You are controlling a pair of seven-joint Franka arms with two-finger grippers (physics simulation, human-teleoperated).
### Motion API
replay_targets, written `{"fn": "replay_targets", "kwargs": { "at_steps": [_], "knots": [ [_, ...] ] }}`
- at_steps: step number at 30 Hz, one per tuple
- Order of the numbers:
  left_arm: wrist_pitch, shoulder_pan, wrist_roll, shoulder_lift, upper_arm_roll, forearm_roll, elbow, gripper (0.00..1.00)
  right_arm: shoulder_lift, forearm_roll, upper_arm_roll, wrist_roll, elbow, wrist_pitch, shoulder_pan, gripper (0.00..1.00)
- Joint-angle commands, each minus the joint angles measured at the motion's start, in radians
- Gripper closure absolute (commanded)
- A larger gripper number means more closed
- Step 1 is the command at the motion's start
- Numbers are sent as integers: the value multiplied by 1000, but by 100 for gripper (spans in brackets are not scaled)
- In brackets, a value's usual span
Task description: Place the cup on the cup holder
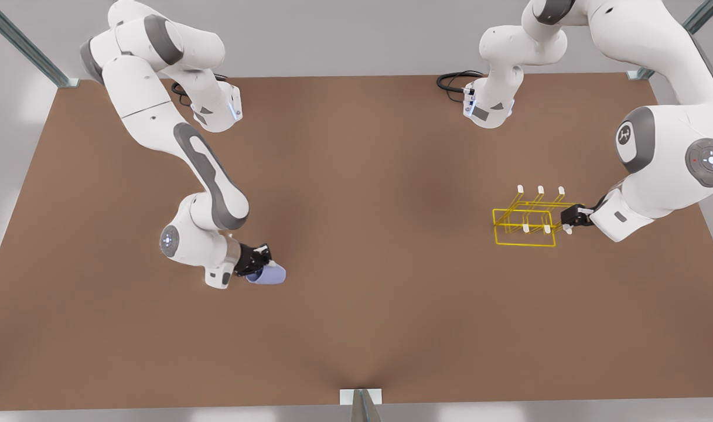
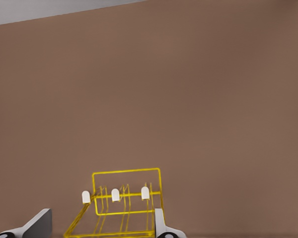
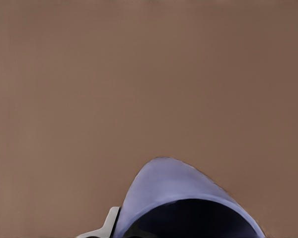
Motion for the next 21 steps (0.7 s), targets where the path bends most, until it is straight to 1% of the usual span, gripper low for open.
{"fn": "replay_targets", "kwargs": {
  "at_steps": [1,2,3,4,6,8,9,10,11,13,14,15,16,21],
  "knots": [
    [2,-6,2,-2,-8,-5,0,0,60,164,39,-3,65,155,32,79],
    [2,-9,35,4,-20,-7,2,0,128,199,64,-2,129,213,59,79],
    [3,-11,94,10,-48,-10,7,0,161,232,85,-2,172,246,78,79],
    [3,-20,40,12,-62,-11,7,0,195,232,103,-2,217,247,81,79],
    [24,-100,-451,12,-62,-13,7,0,266,264,189,-2,303,283,81,79],
    [98,-154,-946,19,-62,-33,7,0,379,276,250,-2,438,330,115,79],
    [150,-161,-1171,36,-62,-56,7,0,460,275,293,-3,536,350,133,79],
    [192,-184,-1328,52,-62,-56,7,0,513,270,312,-3,613,353,156,79],
    [227,-215,-1526,70,-62,-54,7,0,559,270,324,-20,634,345,156,79],
    [242,-253,-1788,91,-60,-42,8,0,589,275,332,-54,633,335,156,79],
    [249,-260,-1793,92,-60,-36,8,0,596,328,330,-69,631,293,156,79],
    [250,-261,-1791,92,-60,-34,8,0,602,462,325,-176,627,248,155,79],
    [249,-261,-1791,92,-60,-36,8,0,599,536,293,-216,627,186,156,79],
    [235,-287,-1791,107,-60,0,8,0,617,543,301,-258,637,183,168,79]
  ]
}}
